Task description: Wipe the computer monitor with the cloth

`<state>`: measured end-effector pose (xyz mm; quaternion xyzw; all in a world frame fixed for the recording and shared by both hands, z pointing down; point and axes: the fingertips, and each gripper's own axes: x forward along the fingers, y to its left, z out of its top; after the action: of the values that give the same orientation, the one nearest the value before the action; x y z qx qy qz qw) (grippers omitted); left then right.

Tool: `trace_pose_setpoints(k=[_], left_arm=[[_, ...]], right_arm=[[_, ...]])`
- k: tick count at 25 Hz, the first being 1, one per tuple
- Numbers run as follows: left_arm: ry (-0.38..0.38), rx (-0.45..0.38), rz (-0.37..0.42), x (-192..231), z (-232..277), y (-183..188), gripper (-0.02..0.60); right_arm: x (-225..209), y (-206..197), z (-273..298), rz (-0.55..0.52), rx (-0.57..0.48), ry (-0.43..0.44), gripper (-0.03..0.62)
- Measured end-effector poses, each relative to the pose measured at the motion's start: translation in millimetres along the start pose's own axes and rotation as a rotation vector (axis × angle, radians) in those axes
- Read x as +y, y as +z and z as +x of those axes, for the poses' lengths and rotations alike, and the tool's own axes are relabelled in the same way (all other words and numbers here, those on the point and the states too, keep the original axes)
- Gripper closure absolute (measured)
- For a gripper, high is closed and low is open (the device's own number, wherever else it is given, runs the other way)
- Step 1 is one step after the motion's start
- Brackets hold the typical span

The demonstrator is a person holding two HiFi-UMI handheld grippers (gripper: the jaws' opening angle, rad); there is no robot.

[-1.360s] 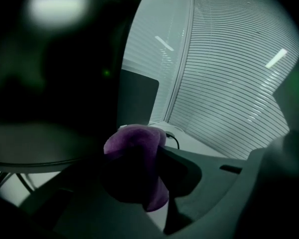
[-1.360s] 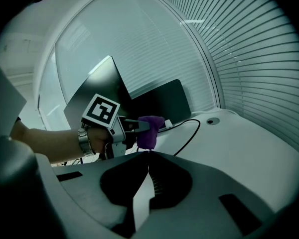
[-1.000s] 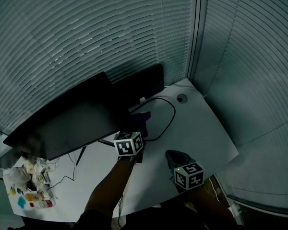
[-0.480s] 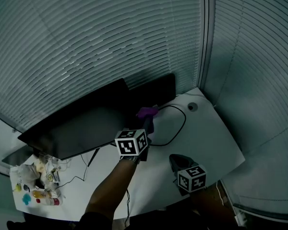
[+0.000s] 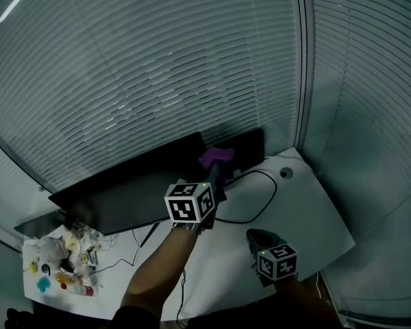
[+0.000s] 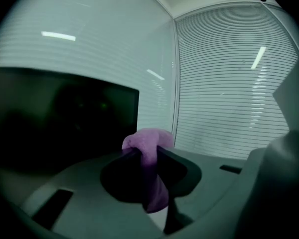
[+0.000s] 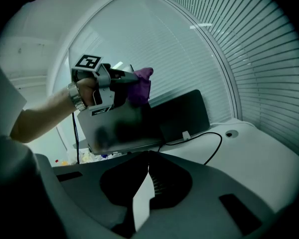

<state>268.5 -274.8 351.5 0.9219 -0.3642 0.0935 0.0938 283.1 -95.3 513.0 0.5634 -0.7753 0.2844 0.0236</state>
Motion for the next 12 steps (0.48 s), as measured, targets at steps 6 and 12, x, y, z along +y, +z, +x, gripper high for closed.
trace_pose_setpoints(k=[6,12], left_arm=[[-0.003,-0.051,0.027,-4,-11,35,0.511],[0.002,-0.095,0.038,-6,-17,65,0.511]], right_arm=[[3,-8,-1,-0.006,-0.01,0.011,0.57],[0,-1,-2,-0.01,-0.011,0.012,0.569]])
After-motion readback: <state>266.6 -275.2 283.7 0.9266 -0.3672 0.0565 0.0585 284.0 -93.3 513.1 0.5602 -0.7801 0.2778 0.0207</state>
